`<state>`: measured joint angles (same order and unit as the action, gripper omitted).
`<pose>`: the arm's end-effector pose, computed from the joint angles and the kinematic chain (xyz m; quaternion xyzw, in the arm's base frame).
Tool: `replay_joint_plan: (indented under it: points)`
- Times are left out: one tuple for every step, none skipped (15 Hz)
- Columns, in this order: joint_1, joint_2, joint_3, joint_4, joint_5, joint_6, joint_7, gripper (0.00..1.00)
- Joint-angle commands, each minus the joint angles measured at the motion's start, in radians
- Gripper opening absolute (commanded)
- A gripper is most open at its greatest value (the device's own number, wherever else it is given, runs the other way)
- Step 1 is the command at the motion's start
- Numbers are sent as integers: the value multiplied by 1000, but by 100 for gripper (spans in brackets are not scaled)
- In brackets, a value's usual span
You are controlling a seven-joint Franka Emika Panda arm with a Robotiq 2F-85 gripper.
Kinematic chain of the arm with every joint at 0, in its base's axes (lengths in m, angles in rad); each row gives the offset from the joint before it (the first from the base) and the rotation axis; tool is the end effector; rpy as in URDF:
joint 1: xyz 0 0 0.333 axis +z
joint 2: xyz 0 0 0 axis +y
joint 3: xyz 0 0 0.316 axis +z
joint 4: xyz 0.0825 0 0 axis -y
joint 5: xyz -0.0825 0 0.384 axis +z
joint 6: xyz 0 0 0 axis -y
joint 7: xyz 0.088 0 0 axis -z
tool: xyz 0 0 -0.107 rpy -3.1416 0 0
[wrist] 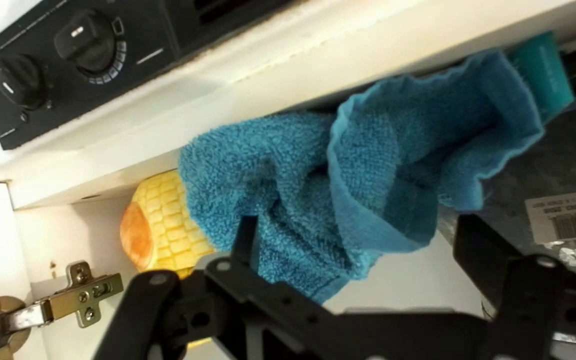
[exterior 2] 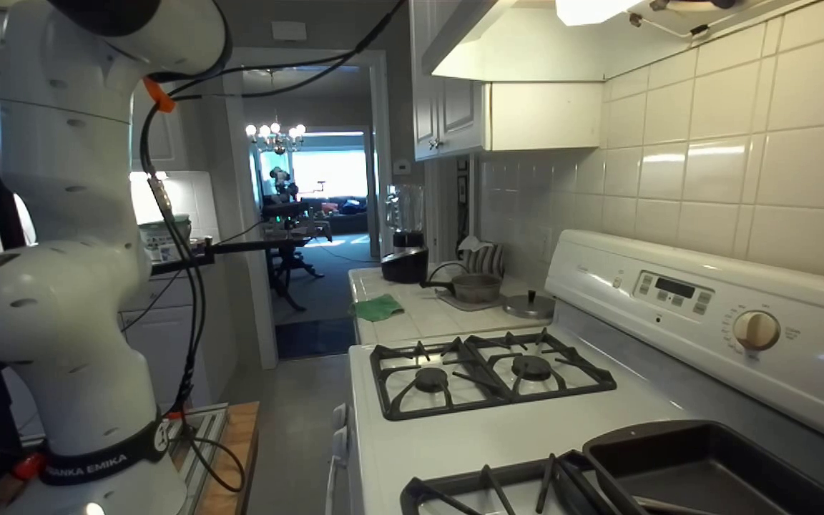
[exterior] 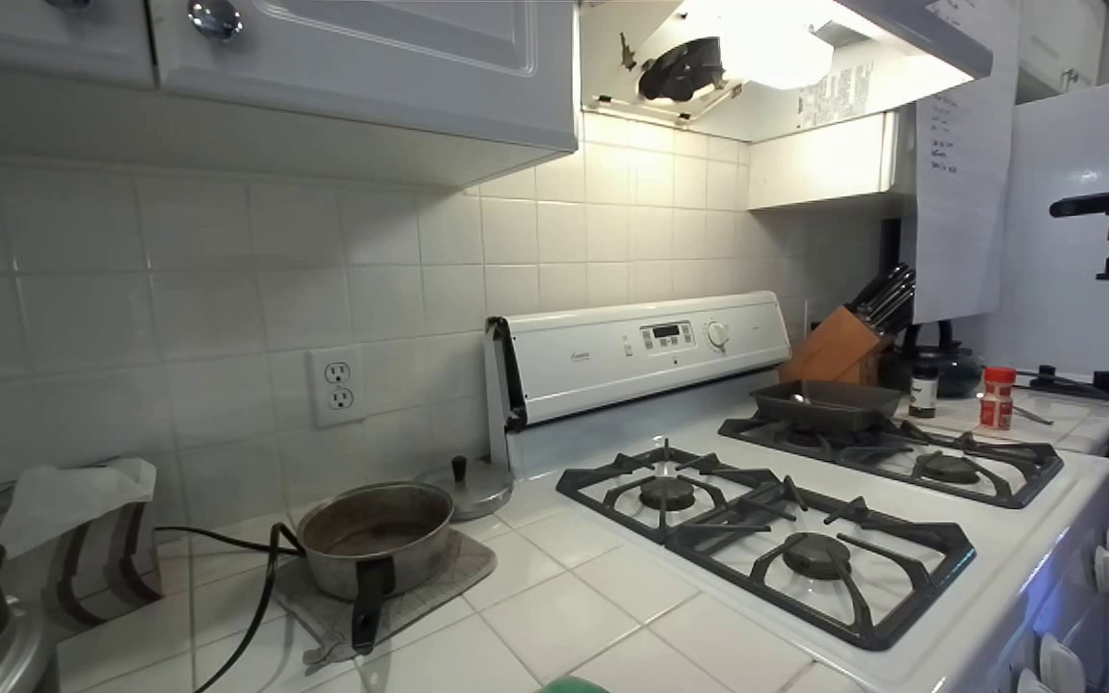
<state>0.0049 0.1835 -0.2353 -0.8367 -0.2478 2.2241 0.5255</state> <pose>0.5408 -0.1058 0.9469 0.7635 -0.2821 0.5784 0.0553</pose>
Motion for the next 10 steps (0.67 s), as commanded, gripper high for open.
replay_joint_plan:
  points:
    - [35,-2,-1,52,-61,-72,34,100]
    - [46,-7,-3,53,-81,-81,40,100]
    - [58,-11,-4,56,-101,-92,45,100]
    - [70,-18,-6,53,-128,-100,58,100]
    - [83,-25,-7,48,-160,-98,70,100]
    - [94,-41,-2,36,-179,-104,77,100]
    - [104,-53,1,28,-192,-108,83,100]
    - [115,-67,3,19,-208,-109,90,100]
    - [127,-86,5,7,-222,-120,101,100]
    - [139,-105,6,-3,-243,-142,109,100]
